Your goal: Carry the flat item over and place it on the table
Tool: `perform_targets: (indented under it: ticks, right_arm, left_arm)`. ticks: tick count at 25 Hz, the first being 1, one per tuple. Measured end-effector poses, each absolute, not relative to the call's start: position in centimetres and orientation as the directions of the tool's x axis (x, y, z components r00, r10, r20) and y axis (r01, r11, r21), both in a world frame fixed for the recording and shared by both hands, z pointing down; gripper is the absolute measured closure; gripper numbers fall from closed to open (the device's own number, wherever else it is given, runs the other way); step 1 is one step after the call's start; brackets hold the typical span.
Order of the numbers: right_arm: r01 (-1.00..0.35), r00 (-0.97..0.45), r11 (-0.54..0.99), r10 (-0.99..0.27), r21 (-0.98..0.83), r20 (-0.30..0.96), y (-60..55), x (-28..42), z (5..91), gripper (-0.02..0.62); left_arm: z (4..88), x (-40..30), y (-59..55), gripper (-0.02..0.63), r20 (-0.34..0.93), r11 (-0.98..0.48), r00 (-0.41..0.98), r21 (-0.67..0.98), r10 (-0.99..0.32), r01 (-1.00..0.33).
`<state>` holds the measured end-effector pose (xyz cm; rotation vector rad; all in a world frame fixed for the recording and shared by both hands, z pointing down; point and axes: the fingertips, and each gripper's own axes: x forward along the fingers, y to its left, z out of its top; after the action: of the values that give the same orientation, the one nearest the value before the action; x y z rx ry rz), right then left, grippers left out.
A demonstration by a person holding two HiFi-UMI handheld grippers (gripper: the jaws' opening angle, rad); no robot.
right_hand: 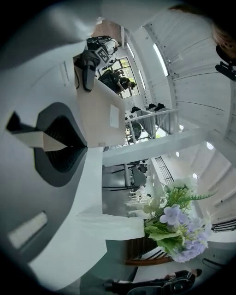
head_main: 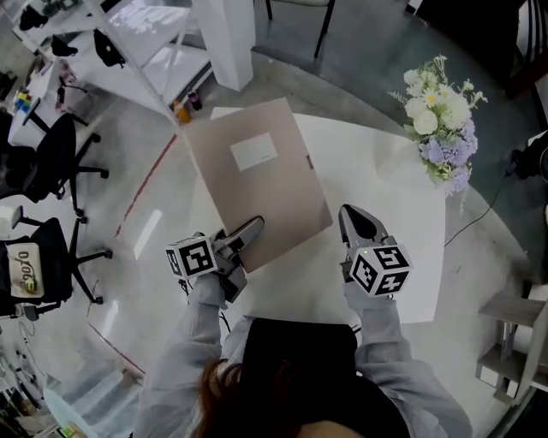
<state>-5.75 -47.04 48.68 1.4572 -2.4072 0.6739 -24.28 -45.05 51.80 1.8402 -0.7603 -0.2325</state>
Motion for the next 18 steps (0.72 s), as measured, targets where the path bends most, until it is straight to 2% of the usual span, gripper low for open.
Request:
perform_targets:
  ticks: [7,14,18]
  right_arm:
    - [-0.869,-0.495,0.402,-0.737,-0.290,0.461,-49.5,-5.6,51.1,0.584]
    - [-0.863,-0.504,0.390,-0.711,-0.321,0.491,-51.3,-4.9,53.5,0.584]
    - [-0.862,-0.505,0.381,-0.706,-0.335,0.497,-51.8,-4.7,54.3,0.584]
  left_arm:
    - [54.0,-23.3,-49.1,0.325,0.209,-0.149,0.805,0.927,-0.555,-0.344]
    - [55.6,-22.1,-51.6,0.322,0.182,-0.004,0.833,0.976,-0.523,-0.216]
    - [57.9,-23.1,-52.2,0.321,0.219,0.055,0.837,0.974,-0.501,-0.222]
